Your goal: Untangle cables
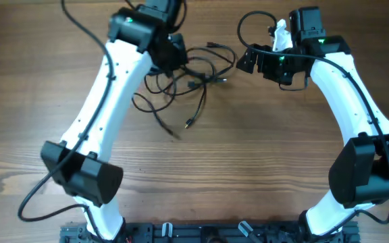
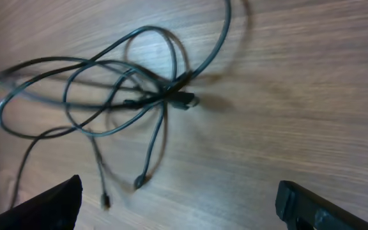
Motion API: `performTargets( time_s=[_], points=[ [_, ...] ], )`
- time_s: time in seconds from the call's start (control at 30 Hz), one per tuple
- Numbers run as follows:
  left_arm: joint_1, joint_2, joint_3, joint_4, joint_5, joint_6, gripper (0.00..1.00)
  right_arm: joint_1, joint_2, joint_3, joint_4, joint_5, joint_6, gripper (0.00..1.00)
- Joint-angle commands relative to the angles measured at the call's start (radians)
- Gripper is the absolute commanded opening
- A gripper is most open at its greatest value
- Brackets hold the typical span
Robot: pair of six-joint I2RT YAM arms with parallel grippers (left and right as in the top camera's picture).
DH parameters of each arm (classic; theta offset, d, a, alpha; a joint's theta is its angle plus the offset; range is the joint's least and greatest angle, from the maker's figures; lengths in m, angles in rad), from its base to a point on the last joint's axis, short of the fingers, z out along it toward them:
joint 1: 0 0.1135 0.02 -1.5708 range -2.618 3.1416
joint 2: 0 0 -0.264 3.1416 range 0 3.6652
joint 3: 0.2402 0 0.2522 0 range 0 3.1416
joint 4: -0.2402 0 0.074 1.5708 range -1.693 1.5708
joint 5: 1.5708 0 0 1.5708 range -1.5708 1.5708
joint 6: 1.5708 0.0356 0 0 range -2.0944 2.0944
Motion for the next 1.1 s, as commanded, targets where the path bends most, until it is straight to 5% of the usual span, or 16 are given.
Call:
performTargets(
  time_s=[0.0,0.27,0.53,0.8,0.93,1.07],
  points=[
    [-0.026,0.007,0.004,0.026,-0.072,-0.148,0.04,0.001,0.011,0.014,0.059,-0.357,-0.064,0.97],
    [0.037,0.007,0.004,0.076,-0.036,-0.445,0.04,0.007,0.011,0.014,0.124,-0.624,-0.145,0.94],
    [0.112,0.006,0.004,0.269,0.435,-0.473,0.04,0.114,0.011,0.014,0.226,-0.651,-0.222,0.90],
    [0.112,0.006,0.004,0.294,0.521,-0.472,0.05,0.208,0.011,0.014,0.423,-0.566,-0.137,0.58],
    [0.112,0.006,0.004,0.294,0.520,-0.459,0.09,0.223,0.011,0.014,0.454,-0.479,-0.085,0.26],
    [0.112,0.006,0.004,0.288,0.486,-0.419,0.17,0.222,0.011,0.014,0.454,-0.464,-0.061,0.06]
  ],
)
